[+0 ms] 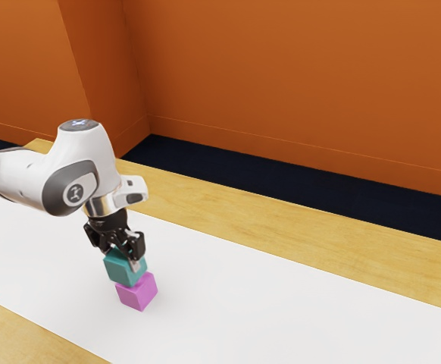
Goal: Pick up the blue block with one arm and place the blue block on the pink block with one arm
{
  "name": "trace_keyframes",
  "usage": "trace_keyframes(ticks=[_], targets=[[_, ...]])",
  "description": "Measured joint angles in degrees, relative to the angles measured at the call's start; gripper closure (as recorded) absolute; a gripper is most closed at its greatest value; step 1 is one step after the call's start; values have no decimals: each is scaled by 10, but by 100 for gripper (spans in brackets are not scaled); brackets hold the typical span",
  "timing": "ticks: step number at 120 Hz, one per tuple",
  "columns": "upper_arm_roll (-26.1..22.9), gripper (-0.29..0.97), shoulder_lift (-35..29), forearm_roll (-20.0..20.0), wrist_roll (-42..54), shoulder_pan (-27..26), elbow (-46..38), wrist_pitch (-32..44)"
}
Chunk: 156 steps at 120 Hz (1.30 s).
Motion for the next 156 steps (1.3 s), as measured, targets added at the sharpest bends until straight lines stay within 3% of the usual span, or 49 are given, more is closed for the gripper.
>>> trace_keyframes(ticks=[39,76,113,156], targets=[[0,29,8,-5,54,0,3,1],[0,9,4,-12,77,-2,9,0],[11,4,5,-35,88,16,184,-72],[60,3,4,-53,99,26,328,-245]])
